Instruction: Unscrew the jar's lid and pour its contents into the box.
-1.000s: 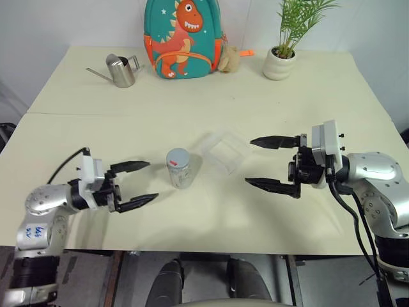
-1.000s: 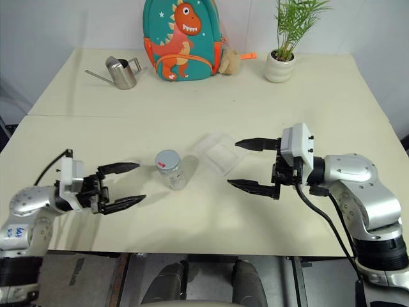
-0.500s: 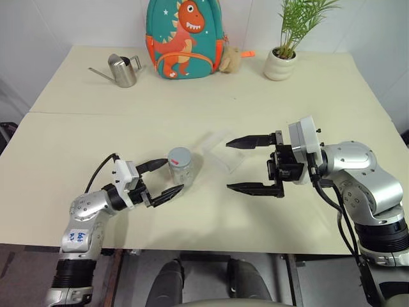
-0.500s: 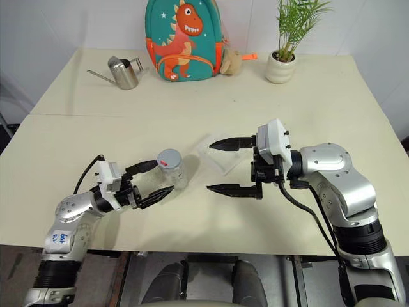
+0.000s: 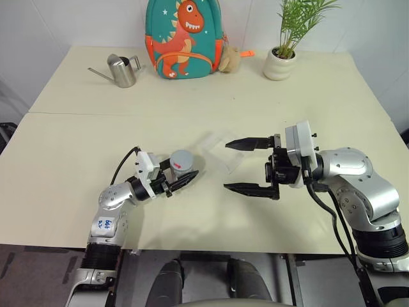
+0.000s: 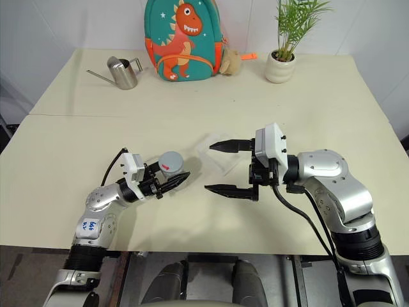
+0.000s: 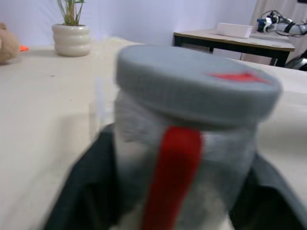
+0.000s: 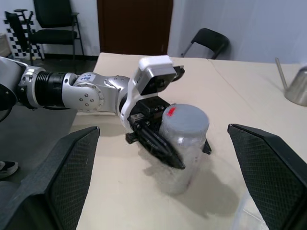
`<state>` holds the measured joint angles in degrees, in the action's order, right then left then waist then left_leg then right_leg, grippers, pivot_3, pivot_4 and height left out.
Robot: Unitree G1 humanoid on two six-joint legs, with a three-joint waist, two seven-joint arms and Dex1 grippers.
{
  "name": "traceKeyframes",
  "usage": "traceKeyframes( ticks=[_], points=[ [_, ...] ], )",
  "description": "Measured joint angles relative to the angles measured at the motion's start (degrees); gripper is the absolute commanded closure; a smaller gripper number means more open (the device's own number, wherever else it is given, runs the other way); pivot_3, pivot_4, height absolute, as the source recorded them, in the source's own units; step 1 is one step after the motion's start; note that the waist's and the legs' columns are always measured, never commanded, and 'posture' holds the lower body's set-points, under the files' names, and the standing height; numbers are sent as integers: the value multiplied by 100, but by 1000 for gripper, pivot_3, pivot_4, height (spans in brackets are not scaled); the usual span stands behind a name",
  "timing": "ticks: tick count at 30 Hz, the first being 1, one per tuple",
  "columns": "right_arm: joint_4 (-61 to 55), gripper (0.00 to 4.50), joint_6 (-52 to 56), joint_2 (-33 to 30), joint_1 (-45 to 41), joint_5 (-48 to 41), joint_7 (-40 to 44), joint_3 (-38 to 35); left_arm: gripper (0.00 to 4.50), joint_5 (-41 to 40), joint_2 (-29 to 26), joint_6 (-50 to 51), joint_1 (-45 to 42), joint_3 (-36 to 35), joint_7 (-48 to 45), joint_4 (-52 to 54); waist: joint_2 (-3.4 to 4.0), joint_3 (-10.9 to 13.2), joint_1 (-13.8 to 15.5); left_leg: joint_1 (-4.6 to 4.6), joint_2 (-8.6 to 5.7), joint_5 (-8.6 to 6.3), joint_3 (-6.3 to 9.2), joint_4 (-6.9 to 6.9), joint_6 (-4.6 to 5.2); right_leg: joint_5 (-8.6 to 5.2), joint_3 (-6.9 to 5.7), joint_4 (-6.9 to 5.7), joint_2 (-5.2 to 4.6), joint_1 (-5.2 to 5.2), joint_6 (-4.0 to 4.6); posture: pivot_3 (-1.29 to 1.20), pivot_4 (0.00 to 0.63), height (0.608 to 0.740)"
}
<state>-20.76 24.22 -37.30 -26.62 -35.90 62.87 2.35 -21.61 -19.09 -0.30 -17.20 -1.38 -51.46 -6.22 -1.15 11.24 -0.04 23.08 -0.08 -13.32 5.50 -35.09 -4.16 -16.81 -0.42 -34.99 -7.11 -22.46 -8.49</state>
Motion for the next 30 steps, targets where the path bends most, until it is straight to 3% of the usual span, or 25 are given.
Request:
traceKeyframes(
  ticks=[5, 15, 23, 30],
  points=[
    [-64, 0, 194, 58, 39, -124, -297, -94, 2548, -86, -24, 109, -22, -4, -76, -24, 0, 0, 0, 0, 0, 0, 0, -1, 0, 0, 1, 0, 0, 0, 0, 0, 150, 740],
    [-144, 0, 1819, 1006, -1423, -953, -1756, 122, 2548, -750, -696, 1179, -791, -30, -967, 317, 1, 0, -20, 0, 3, 2, 2, 5, 1, 5, 3, 0, 4, -5, 7, 0, 150, 740],
    [396, 0, 2073, 1575, -1740, -330, -2154, 910, 2548, -752, -627, 1350, -1016, 79, -1122, 315, 1, 1, -20, 10, 3, 1, 1, 3, 3, 6, 3, -1, 6, -13, 4, 0, 150, 740],
    [696, 0, 1941, 1720, -1804, 227, -2197, 1119, 2548, -746, -580, 1371, -1153, 79, -1120, 314, 1, 0, -23, 9, 6, 1, 1, 4, 3, 5, 5, -1, 11, -14, 4, 0, 150, 740]
  ],
)
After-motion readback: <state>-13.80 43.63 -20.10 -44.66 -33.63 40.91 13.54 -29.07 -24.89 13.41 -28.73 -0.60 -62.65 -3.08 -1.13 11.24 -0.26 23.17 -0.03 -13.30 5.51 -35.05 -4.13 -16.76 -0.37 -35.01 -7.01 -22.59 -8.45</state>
